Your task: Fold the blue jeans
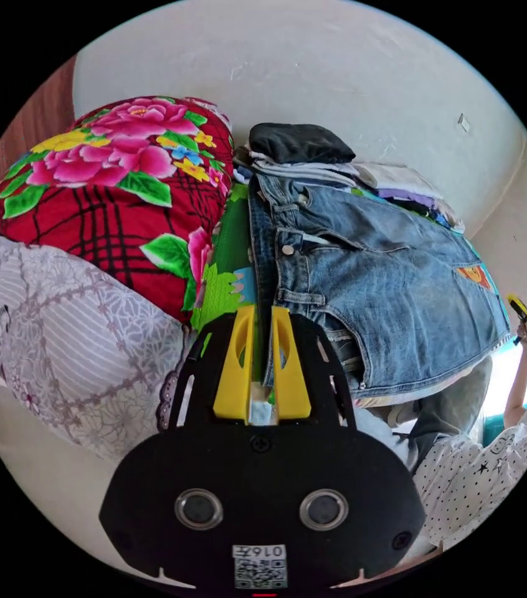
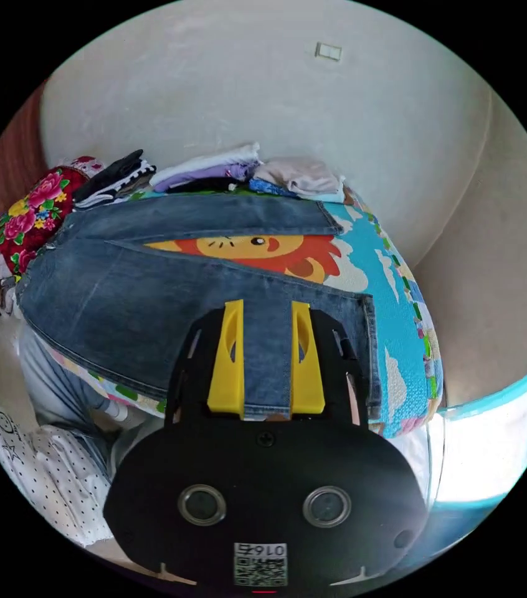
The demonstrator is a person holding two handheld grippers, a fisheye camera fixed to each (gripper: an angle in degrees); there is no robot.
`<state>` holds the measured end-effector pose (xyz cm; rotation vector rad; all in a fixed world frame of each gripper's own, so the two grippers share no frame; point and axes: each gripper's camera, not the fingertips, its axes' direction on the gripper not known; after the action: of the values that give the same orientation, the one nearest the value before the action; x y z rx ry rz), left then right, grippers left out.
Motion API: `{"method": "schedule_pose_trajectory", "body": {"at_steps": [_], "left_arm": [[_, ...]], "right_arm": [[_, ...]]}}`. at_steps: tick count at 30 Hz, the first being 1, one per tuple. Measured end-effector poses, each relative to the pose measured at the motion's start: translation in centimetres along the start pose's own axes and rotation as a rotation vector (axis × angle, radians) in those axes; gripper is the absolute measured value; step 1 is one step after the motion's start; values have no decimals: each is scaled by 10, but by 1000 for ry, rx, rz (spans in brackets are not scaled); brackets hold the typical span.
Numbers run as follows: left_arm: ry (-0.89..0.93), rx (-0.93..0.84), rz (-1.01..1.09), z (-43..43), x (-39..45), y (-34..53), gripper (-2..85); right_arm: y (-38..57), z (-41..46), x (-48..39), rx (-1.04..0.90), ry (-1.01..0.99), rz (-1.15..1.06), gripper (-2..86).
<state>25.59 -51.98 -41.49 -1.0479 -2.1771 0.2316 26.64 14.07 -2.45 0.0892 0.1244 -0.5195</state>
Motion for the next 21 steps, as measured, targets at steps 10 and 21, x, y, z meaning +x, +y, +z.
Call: {"method": "schedule_pose_trajectory", "body": {"at_steps": [10, 21], "left_arm": [[-65, -161, 76, 107, 30, -79, 54], [63, -78, 26, 132, 0, -70, 50]], "right_arm": [[-244, 60, -450, 151, -543, -691, 135], [-332, 137, -800, 56, -64, -1093, 81]]}}
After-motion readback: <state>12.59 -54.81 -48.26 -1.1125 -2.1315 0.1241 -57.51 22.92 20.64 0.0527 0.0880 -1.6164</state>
